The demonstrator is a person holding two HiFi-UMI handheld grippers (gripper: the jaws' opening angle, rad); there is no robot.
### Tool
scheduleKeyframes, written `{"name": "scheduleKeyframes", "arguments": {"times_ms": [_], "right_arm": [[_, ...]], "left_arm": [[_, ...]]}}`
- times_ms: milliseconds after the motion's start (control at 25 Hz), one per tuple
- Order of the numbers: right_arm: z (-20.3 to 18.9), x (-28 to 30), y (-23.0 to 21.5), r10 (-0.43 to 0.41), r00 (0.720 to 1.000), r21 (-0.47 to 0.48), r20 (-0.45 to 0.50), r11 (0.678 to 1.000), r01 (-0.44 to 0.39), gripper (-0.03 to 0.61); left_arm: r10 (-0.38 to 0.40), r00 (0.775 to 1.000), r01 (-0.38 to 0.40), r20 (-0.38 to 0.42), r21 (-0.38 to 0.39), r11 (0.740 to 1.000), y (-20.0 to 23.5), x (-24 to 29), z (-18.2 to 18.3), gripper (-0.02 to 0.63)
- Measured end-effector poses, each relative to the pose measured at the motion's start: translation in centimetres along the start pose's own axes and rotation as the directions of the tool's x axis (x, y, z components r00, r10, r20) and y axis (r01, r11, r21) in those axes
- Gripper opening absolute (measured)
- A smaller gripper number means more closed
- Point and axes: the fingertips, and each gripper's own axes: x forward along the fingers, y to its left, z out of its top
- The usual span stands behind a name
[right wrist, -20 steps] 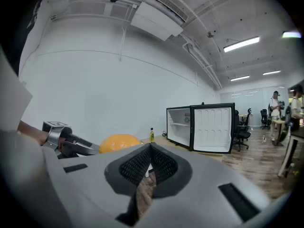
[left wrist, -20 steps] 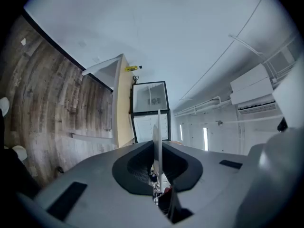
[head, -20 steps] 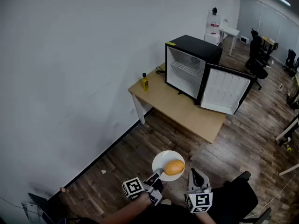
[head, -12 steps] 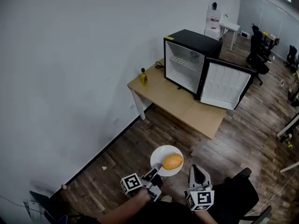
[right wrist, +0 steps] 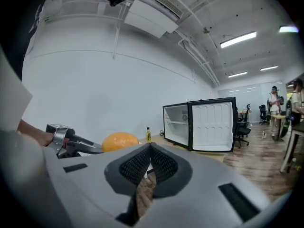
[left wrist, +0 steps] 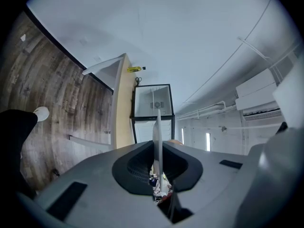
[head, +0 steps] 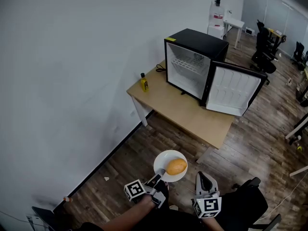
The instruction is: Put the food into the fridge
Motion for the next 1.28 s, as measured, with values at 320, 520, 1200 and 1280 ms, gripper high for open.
{"name": "scheduleKeyframes", "arguments": {"times_ms": [320,520,1200,1280], "right_arm": [[1.7,8.2,-3.1,-0.049,0.998,-0.018,-0.025,0.999,0.049,0.06],[2.6,14.5,-5.3,-0.09,0.994,-0.033,-0.061,0.996,0.088,0.06],[7.5,29.7,-9.0,-0.163,0.987,0.033,-0.019,0.986,0.163,0.06],[7.5,30.5,-9.2,-0.166,0.986,0.037,-0.027,0.985,0.166,0.06]], "left_arm": [[-0.022,0.999,0.022,-0.034,-0.011,1.0,0.0,6.9,5.7,0.027],[0.003,0.998,-0.002,-0.064,0.021,1.0,1.3,11.3,9.6,0.028],[0.002,0.995,0.006,-0.1,0.076,0.997,1.2,24.2,21.8,0.028],[0.009,0.996,-0.003,-0.094,0.071,0.997,1.7,25.4,22.5,0.028]]}}
